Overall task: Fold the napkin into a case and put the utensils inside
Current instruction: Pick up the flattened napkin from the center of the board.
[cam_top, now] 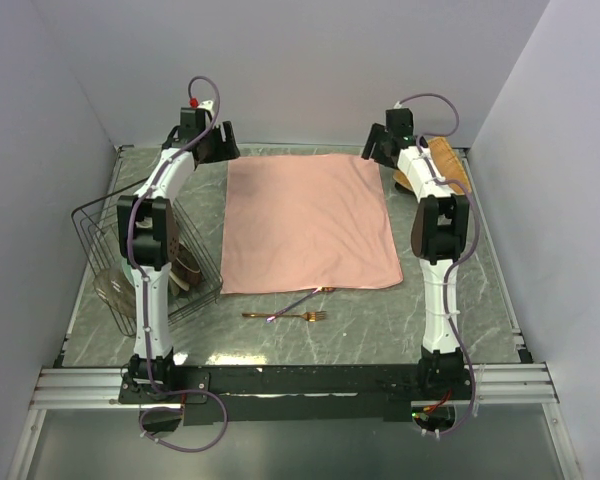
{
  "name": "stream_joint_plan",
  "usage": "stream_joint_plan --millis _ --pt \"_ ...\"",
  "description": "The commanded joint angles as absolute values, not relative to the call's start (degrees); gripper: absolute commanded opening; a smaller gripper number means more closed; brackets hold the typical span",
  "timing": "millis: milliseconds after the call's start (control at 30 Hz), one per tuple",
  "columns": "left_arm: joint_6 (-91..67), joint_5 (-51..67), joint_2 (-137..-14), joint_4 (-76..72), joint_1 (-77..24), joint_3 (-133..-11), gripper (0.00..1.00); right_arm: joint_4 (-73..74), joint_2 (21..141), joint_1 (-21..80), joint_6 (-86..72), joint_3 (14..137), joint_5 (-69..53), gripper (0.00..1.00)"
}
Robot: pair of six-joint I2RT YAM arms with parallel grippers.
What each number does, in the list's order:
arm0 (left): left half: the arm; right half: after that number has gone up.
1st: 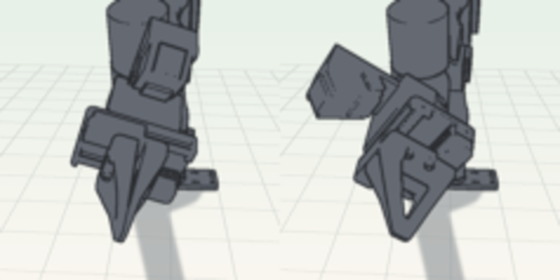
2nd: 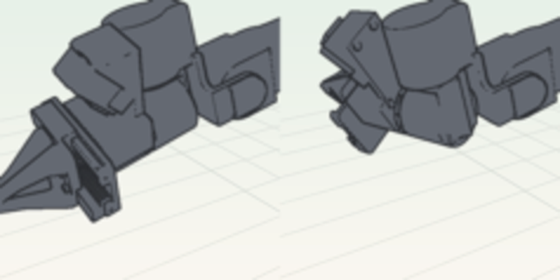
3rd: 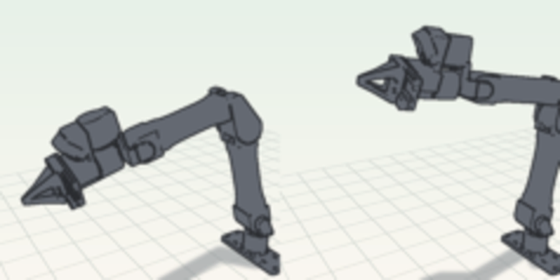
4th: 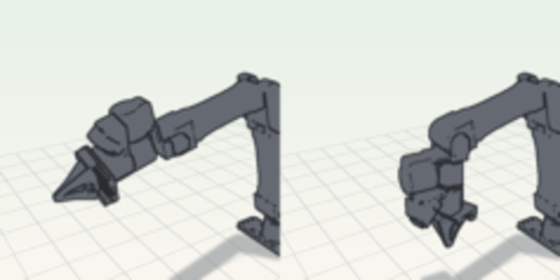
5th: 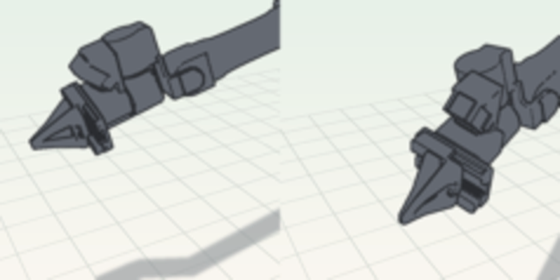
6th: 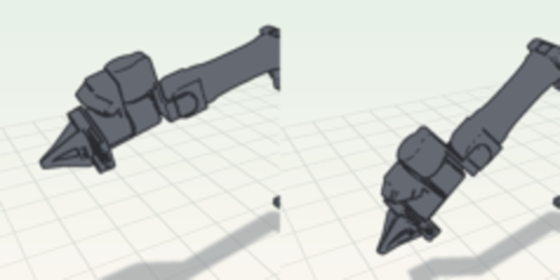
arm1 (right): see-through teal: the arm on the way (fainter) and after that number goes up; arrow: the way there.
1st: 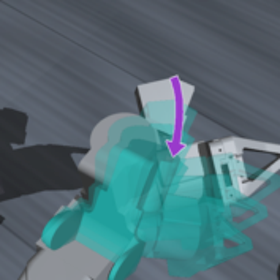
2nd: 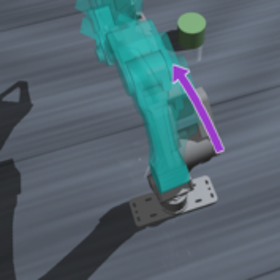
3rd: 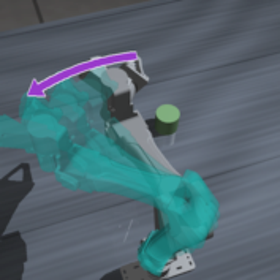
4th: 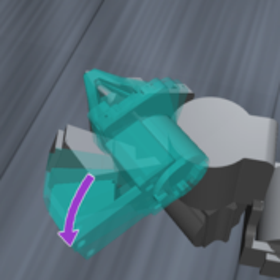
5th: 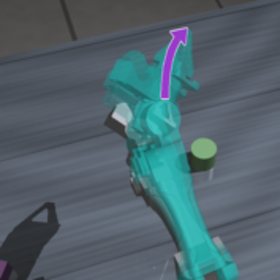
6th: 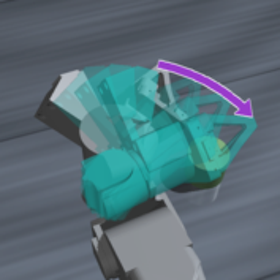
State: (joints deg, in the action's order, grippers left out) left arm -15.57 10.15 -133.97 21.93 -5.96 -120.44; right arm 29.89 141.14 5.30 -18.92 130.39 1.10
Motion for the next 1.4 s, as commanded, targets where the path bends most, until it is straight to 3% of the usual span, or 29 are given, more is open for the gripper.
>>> stream_joint_plan --millis 0,367,1100,1367 --pt "-17.67 11.6 -132.98 21.27 -5.71 -121.64 0.78 32.16 140.97 3.78 -24.16 131.83 0.36 0.75" --pt "-19.51 11.42 -133.24 22.76 -4.83 -120.5 0.78 35.42 145.89 2.64 -31.2 134.29 -2.99 0.66" --pt "-22.24 11.77 -132.89 24.08 -3.08 -119.0 0.79 38.58 146.96 4.57 -31.99 136.15 2.63 0.65" --pt "-23.9 13.27 -138.6 26.1 -3.08 -124.26 0.77 38.32 144.06 4.66 -25.32 134.48 -1.58 0.64"
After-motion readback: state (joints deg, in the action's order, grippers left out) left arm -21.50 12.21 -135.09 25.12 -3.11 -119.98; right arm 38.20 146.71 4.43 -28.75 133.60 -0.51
